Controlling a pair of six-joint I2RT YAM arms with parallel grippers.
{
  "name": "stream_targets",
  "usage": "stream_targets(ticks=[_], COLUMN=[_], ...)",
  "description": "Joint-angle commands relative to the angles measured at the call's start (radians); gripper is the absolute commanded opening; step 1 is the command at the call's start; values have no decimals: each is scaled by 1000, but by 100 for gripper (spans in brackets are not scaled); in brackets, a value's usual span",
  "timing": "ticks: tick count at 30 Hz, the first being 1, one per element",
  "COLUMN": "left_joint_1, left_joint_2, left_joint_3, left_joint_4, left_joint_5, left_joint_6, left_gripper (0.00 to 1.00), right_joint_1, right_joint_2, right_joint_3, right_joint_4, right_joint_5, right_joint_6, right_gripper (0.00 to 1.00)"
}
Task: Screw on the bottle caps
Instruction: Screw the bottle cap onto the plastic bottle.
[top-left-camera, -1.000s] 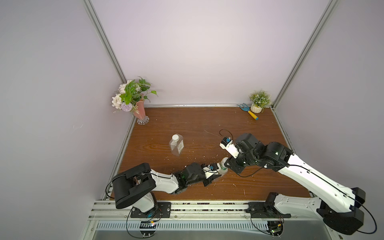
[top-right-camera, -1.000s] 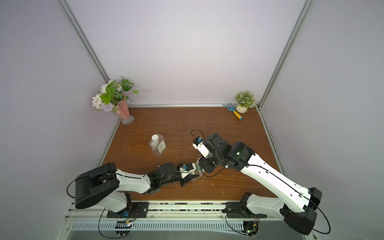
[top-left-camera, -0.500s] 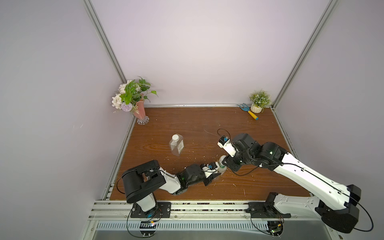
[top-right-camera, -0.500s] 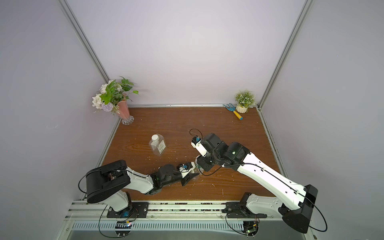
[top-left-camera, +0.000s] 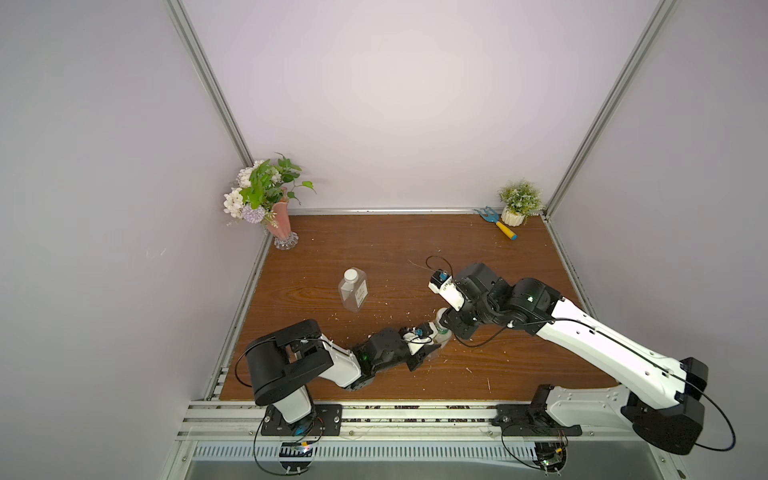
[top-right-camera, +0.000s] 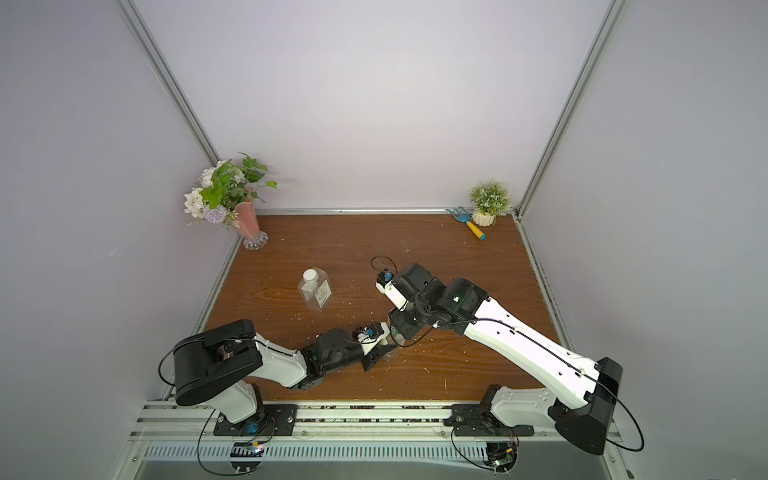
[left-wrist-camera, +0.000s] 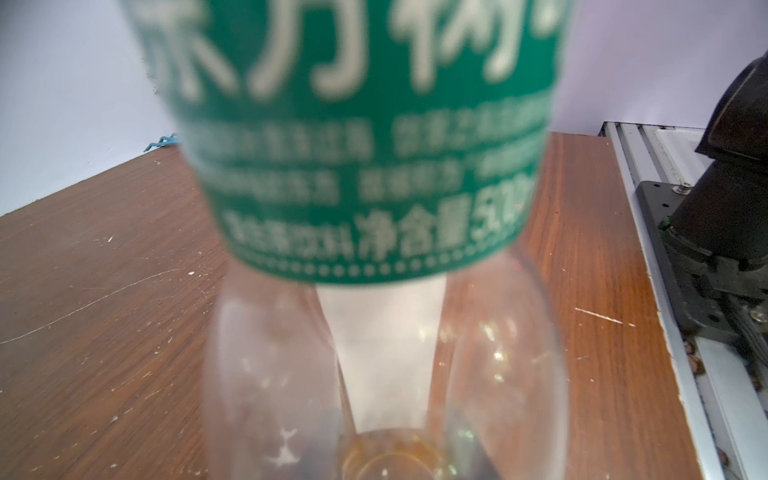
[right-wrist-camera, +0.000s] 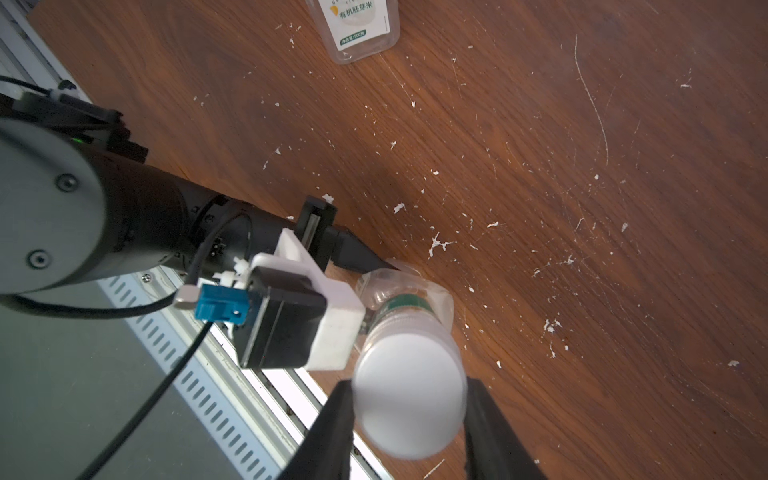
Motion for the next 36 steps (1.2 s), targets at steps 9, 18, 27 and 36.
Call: stream_targets(ticks=[9,18,27,36], left_joint_1=[46,44,18,1], left_joint_2=[7,20,31,30], left_joint_3=[-21,-16,-6,3], left_joint_4=[144,146,146,146], left_joint_5=[-5,-19,-124,-188], left_joint_6=[-23,-12,11,10], left_gripper=[13,13,13,13], right_joint_1=[16,31,58,75], right_joint_2=[22,47,123,111], right_joint_3=[-25,-32,40,39], right_joint_4=[-98,-69,-131,-125], right_joint_5=[-44,-31,38,130], right_joint_6=[10,28,140,324], right_gripper=[29,29,27,26])
